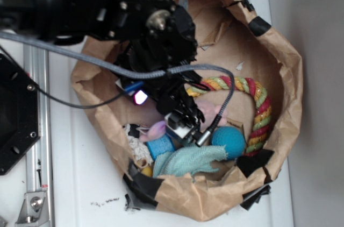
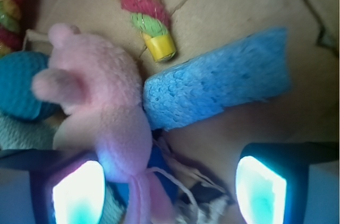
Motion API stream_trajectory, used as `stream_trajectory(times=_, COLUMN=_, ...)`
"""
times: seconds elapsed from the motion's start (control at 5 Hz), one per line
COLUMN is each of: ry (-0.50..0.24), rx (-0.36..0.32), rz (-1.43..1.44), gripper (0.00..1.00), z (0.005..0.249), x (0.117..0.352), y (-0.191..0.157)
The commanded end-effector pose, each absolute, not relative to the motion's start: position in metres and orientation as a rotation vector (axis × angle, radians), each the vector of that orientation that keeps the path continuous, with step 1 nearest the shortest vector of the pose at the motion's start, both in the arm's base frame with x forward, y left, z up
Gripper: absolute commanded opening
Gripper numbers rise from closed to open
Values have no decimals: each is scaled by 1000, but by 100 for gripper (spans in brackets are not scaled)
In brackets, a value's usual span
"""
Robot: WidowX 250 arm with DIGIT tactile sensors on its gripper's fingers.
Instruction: Grab the pink bunny.
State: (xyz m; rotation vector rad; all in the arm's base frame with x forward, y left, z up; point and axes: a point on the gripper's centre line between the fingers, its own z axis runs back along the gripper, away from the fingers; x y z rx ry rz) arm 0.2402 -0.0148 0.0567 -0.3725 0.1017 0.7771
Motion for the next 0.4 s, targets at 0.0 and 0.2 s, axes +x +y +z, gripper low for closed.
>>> stream_trajectory(times=0.0, ry=-37, rx=-332, rz=665, gripper=100, z=25, x=281, y=-25)
stream_trajectory(times=0.2, ry=-13, rx=-267, rz=667, gripper=0, z=17, x=281, y=-17)
